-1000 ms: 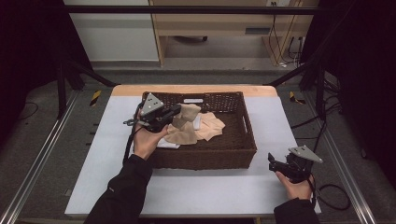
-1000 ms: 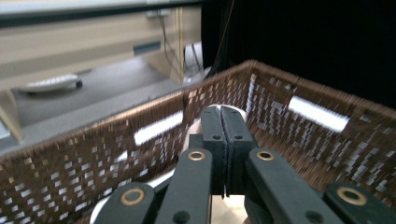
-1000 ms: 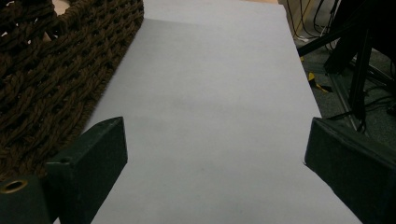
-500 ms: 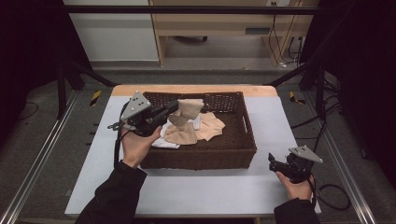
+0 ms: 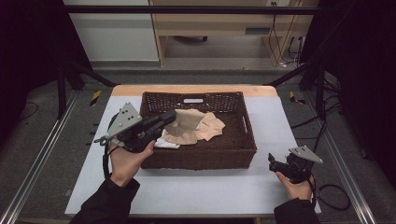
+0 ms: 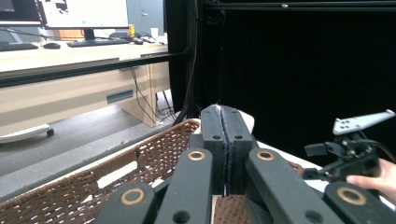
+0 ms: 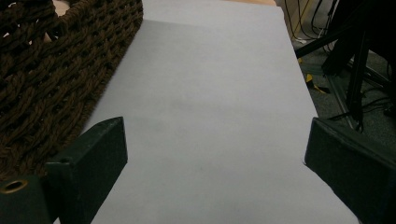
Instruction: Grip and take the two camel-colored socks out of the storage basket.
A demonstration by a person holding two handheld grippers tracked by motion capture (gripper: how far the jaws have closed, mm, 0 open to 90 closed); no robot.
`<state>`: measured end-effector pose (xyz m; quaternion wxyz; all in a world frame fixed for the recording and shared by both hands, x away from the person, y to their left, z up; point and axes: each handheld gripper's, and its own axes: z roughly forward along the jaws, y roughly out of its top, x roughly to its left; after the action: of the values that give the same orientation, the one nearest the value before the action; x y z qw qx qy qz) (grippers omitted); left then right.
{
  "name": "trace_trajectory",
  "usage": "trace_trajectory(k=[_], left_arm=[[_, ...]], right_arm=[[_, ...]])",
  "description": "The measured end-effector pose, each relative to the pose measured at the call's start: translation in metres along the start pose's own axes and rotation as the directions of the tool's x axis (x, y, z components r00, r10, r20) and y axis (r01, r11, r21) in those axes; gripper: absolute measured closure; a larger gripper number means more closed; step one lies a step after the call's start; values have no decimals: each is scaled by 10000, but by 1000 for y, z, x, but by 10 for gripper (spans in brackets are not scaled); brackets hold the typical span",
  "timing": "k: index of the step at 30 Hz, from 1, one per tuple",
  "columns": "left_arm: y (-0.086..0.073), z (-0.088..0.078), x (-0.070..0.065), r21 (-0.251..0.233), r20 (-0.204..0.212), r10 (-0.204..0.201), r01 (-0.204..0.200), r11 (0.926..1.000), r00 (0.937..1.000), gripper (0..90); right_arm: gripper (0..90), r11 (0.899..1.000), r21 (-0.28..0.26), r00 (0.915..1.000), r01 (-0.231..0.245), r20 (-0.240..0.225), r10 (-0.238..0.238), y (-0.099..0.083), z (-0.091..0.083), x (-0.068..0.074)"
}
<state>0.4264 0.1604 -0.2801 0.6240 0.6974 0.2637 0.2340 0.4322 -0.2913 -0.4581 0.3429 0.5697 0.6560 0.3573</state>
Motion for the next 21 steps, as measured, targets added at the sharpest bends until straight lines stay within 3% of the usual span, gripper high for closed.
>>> trace_trajectory(k=[11, 21], left_arm=[[-10, -18, -21, 226, 446, 91, -101, 9997, 9990, 888], [-35, -30, -38, 844, 930, -38, -41, 9964, 9957, 888]], right_arm=[[60, 10000, 6, 10000, 5, 1, -5, 0, -1, 0], [60, 10000, 6, 10000, 15, -1, -15, 0, -1, 1]])
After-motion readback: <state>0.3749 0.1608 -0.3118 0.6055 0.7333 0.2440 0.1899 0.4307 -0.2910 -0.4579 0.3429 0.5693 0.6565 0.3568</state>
